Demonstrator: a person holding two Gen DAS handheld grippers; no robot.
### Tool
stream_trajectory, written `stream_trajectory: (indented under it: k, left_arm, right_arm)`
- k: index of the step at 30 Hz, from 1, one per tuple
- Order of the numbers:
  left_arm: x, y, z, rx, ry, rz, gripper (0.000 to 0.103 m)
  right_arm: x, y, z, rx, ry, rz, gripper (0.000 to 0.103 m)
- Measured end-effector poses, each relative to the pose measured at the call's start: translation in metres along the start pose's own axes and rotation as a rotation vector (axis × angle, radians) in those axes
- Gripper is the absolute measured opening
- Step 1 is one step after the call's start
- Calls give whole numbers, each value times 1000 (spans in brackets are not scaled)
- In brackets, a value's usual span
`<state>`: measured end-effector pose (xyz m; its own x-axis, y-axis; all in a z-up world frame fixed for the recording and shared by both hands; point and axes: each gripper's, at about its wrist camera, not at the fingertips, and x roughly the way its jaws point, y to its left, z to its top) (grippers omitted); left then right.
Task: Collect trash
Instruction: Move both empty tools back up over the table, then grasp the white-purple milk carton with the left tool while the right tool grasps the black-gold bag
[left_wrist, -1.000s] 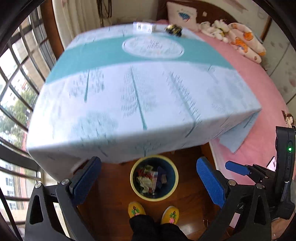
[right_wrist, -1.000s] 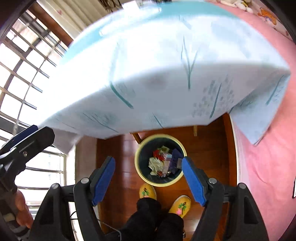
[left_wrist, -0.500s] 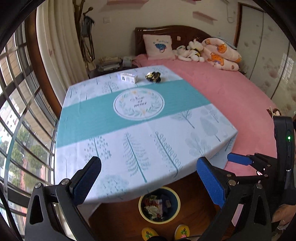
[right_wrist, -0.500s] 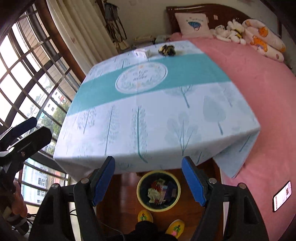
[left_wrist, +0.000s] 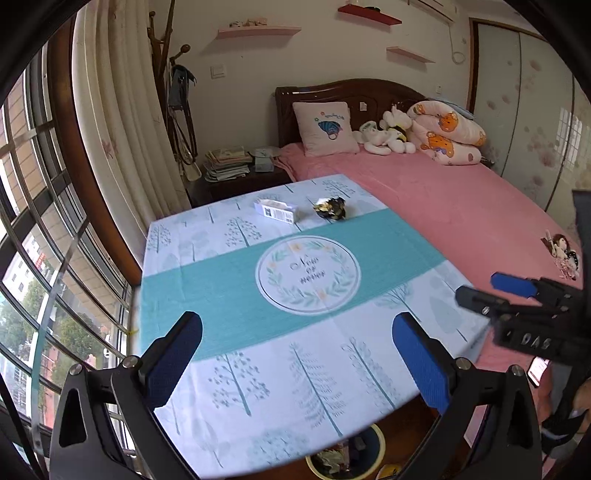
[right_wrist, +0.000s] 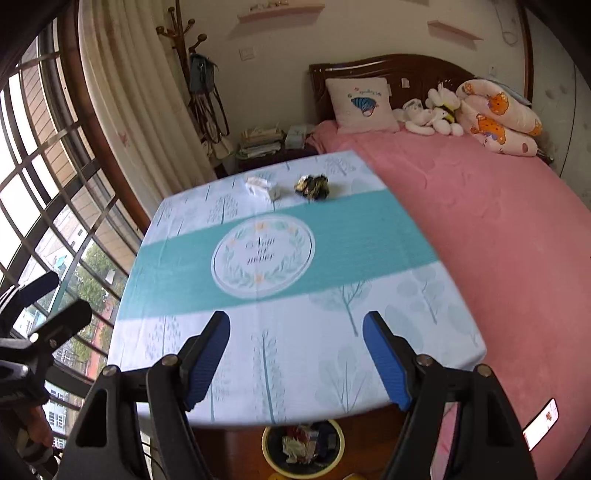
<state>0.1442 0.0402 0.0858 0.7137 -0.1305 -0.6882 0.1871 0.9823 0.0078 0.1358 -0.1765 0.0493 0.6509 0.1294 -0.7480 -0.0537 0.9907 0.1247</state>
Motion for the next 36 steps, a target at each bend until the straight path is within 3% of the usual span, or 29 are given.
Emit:
stream_trajectory:
  k: [5, 10, 14, 21, 28, 36]
  left_arm:
    - [21, 14, 36, -22, 3, 25, 102]
    - [58, 23, 78, -78, 11, 69, 102]
    - [103, 25, 113, -134, 37, 123, 102]
    - [215, 27, 168, -256, 144, 200, 102]
    - [326, 32, 190, -364, 257, 245, 102]
    - [412, 36, 195, -436, 340, 269, 102]
  right_arm:
    - [19, -4, 51, -28, -15, 2, 75]
    - [66, -21, 109, -44, 5, 43, 75]
    - [127, -37, 153, -77, 60, 89, 75]
    - [247, -59, 205, -150, 178, 166, 75]
    - [348, -58, 223, -198, 275, 212, 75]
    - [402, -57, 212, -204, 395, 317, 75]
